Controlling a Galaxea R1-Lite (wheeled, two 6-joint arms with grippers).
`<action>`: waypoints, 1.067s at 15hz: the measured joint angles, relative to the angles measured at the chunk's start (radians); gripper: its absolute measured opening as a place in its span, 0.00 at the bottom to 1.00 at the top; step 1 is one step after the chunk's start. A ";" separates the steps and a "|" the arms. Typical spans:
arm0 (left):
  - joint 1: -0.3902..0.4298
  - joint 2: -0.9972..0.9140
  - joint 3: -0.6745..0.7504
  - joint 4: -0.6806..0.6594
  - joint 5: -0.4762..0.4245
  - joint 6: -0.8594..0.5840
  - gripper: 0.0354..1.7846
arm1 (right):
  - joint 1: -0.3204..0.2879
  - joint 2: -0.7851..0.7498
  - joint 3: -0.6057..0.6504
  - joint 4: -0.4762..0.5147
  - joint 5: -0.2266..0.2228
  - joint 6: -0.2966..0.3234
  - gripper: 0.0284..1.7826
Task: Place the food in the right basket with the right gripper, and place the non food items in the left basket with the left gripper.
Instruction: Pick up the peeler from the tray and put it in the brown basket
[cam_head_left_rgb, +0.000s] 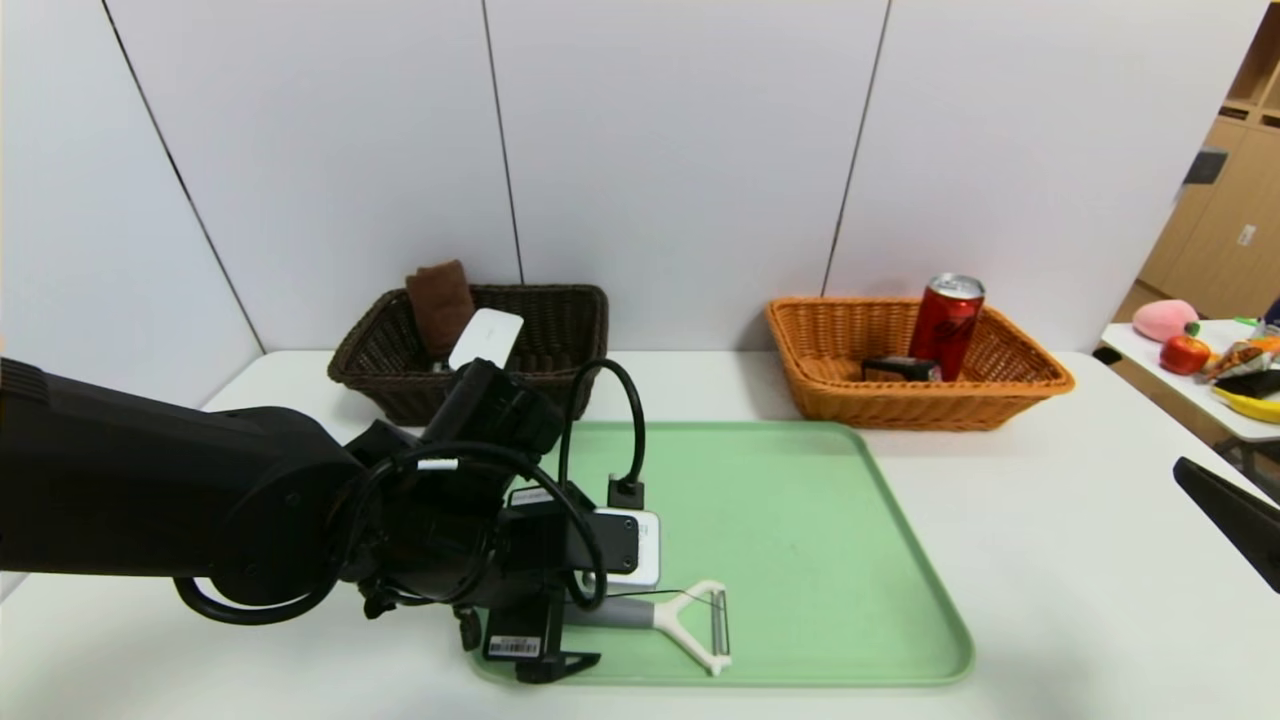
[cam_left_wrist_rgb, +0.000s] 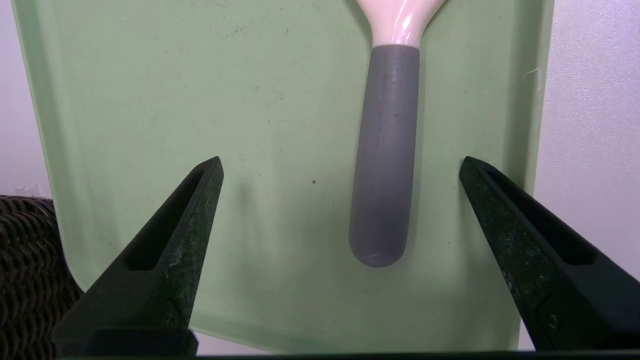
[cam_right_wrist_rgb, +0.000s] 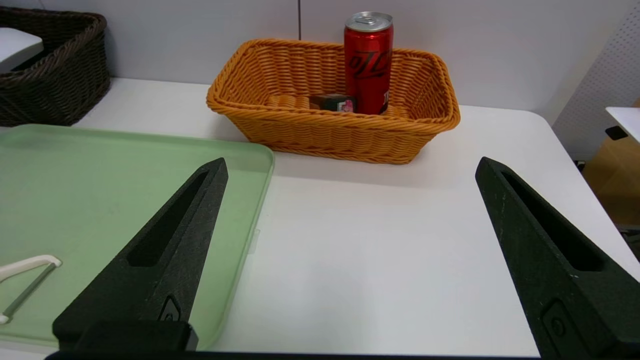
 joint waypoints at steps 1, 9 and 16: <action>0.000 0.010 0.000 0.000 -0.002 0.000 0.94 | 0.000 -0.001 -0.002 -0.001 0.000 0.010 0.96; 0.042 0.101 -0.050 0.018 -0.187 -0.037 0.94 | 0.000 0.001 -0.003 -0.001 0.002 0.040 0.96; 0.092 0.116 -0.044 0.023 -0.242 -0.035 0.94 | 0.000 0.006 -0.003 0.001 0.021 0.039 0.96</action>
